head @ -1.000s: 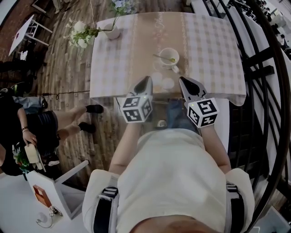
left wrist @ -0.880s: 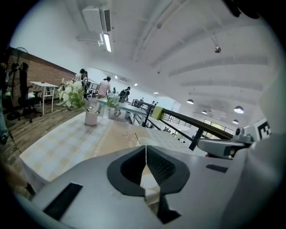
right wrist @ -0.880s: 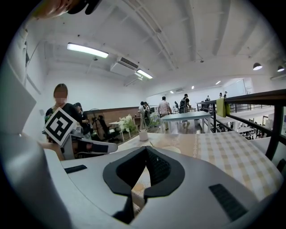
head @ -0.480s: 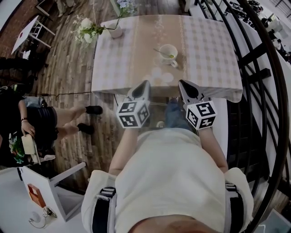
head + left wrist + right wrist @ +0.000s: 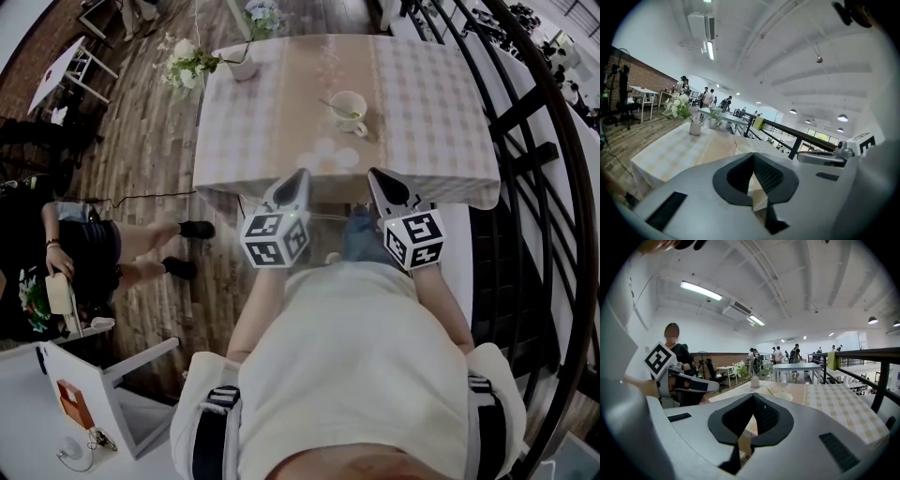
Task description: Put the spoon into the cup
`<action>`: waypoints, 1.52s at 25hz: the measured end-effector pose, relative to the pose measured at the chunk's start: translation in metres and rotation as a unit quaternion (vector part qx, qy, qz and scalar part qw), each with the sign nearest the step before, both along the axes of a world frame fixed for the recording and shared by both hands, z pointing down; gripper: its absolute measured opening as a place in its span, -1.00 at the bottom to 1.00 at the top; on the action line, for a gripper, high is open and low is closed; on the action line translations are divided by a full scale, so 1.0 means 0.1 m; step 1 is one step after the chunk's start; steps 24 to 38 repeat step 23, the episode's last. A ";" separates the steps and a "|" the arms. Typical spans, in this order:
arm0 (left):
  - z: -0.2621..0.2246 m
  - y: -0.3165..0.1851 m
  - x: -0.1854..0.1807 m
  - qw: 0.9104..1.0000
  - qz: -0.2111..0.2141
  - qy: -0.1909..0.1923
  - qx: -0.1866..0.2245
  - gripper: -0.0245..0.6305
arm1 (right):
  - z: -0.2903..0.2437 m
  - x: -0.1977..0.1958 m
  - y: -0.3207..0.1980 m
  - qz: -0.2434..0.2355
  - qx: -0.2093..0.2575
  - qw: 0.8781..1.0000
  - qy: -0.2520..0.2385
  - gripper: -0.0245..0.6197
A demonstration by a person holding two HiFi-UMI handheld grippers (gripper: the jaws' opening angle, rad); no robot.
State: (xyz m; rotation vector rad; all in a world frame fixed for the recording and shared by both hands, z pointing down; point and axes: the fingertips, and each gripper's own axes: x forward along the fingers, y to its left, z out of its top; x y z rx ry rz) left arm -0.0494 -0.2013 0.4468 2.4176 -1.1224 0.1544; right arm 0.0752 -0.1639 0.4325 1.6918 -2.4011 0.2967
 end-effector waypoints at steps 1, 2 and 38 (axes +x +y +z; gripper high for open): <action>0.01 0.00 0.01 1.000 0.001 0.000 0.000 -0.91 | 0.00 -0.01 0.00 -0.003 0.000 1.000 0.001 -0.92; 0.01 0.00 0.01 1.000 0.001 -0.001 0.000 -0.91 | 0.00 -0.01 0.00 -0.004 0.001 1.000 0.001 -0.92; 0.04 -0.05 0.02 1.000 -0.004 0.006 -0.013 -0.91 | -0.02 0.00 -0.09 -0.007 0.001 1.000 -0.012 -0.92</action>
